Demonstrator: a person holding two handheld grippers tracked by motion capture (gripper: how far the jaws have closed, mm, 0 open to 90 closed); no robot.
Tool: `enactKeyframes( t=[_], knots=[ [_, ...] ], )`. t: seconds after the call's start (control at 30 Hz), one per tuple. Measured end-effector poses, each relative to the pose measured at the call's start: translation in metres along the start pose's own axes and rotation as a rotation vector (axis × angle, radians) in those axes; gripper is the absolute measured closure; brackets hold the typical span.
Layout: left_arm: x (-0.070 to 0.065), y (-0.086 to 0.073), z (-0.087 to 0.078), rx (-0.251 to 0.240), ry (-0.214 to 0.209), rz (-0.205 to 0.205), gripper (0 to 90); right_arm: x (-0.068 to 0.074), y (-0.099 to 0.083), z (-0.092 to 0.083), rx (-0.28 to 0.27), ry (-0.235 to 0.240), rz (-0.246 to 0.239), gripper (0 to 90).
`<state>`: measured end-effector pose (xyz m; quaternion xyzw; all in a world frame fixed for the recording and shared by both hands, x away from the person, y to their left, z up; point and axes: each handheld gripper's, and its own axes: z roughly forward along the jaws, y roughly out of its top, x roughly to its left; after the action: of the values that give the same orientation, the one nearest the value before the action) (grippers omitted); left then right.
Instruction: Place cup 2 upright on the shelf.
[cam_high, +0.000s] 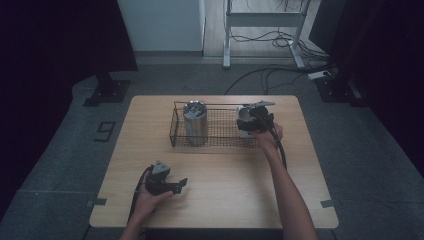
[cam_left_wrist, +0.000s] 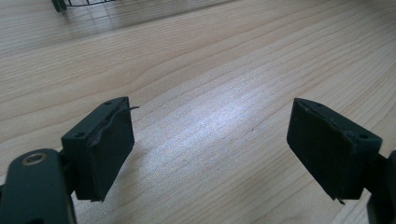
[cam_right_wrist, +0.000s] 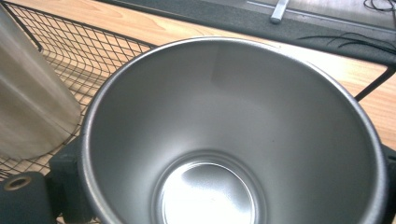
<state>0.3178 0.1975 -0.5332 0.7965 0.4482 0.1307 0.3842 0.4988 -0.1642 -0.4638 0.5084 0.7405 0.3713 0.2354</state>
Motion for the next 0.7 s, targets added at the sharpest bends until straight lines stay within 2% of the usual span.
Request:
enactKeyframes(
  t=[0.33,0.7],
  knots=[
    [-0.001,-0.001,0.002,0.007,-0.001,0.001,15.1,-0.004,-0.009,0.01,0.022,-0.009,0.011,7.0],
    [-0.001,-0.001,0.003,0.017,-0.006,0.003,15.1,-0.001,-0.011,0.014,0.035,-0.011,0.008,6.9]
  ],
)
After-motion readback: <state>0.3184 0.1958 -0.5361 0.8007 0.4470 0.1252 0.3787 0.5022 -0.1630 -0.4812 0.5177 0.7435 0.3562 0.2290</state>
